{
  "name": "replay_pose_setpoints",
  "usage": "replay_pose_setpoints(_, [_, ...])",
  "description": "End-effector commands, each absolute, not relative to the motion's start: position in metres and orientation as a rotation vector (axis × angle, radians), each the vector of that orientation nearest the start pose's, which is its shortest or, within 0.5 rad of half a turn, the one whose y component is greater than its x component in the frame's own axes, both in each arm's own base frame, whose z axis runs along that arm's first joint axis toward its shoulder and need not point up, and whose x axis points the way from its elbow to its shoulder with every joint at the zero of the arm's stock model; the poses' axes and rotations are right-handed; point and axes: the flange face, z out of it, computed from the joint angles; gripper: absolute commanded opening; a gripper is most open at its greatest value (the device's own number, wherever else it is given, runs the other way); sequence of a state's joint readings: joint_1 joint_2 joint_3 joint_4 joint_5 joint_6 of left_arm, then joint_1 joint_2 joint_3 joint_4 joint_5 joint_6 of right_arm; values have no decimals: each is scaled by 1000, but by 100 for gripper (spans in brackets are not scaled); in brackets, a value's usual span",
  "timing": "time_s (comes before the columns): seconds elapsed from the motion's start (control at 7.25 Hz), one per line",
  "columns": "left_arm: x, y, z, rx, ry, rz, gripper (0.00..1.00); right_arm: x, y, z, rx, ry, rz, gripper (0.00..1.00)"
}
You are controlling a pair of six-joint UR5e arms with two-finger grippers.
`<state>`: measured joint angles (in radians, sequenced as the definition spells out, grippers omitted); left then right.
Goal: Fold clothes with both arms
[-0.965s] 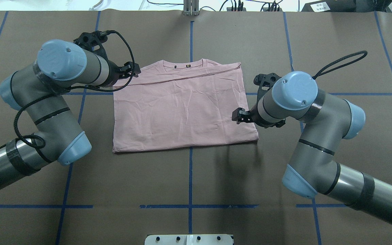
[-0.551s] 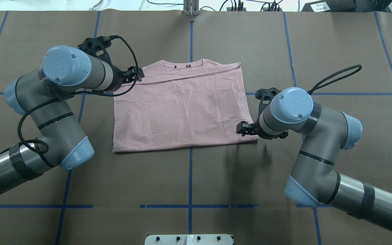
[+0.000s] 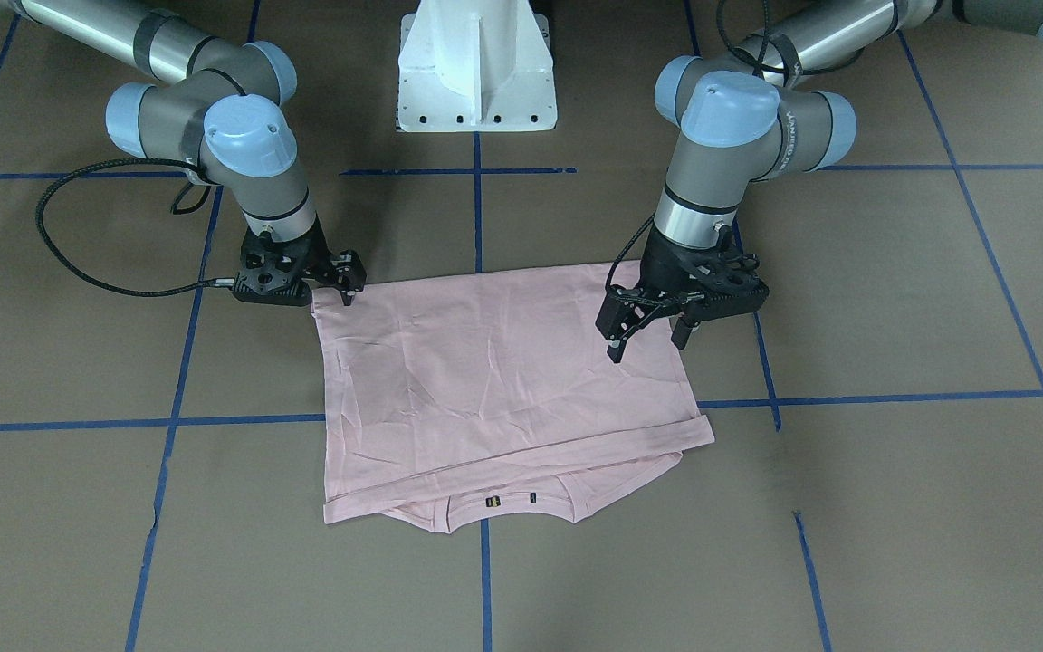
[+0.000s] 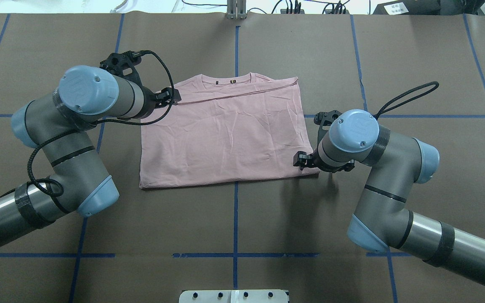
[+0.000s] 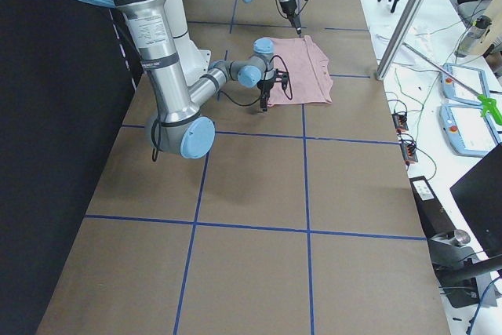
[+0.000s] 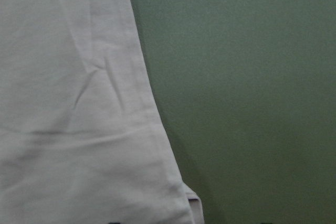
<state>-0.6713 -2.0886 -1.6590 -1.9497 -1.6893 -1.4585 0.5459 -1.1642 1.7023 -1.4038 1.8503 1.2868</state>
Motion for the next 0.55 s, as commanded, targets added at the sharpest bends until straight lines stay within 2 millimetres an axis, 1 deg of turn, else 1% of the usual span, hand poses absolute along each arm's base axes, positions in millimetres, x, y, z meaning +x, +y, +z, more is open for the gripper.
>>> replay_pose_setpoints(0.0, [449, -512, 281, 284, 956, -456, 100, -497, -425, 353, 38, -761, 144, 40])
replay_pose_setpoints(0.14, [450, -513, 282, 284, 954, -456, 100, -497, -425, 352, 35, -766, 142, 8])
replay_pose_setpoints(0.28, [450, -512, 283, 284, 952, -454, 100, -496, -424, 351, 35, -766, 142, 0])
replay_pose_setpoints(0.41, [450, -512, 283, 284, 952, -454, 100, -496, -424, 349, 36, -770, 141, 0])
